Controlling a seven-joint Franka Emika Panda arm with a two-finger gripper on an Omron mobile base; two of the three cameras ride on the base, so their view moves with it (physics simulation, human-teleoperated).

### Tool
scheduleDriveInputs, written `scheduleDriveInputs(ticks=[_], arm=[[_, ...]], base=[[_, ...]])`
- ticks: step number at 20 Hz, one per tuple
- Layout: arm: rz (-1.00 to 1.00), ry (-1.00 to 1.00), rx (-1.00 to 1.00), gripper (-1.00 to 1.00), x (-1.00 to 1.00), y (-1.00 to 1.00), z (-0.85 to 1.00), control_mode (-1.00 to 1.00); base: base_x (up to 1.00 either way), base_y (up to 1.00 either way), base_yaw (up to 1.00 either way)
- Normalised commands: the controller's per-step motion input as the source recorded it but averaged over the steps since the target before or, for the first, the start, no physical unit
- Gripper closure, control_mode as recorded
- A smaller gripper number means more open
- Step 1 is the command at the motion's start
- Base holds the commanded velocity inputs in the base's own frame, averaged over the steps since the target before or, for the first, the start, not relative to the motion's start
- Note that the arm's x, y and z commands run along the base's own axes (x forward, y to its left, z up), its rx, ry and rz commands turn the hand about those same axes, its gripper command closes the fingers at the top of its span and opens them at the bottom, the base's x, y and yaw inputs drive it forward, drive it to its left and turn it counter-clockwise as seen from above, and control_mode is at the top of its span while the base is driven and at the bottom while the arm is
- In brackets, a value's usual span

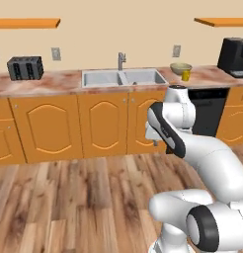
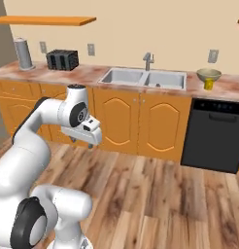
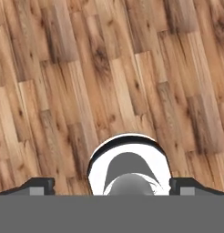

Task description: Clear the mugs and bowl far away from the sink.

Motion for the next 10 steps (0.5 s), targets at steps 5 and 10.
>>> scheduleDriveInputs(ticks=[5, 10], arm=[[0.0, 0.0, 0.0, -1.0, 0.0, 0.0, 0.0, 1.0], [0.0, 0.0, 0.0, -1.0, 0.0, 0.0, 0.0, 1.0]], base=[[1.0, -1.0, 0.0], [1.0, -1.0, -0.14]])
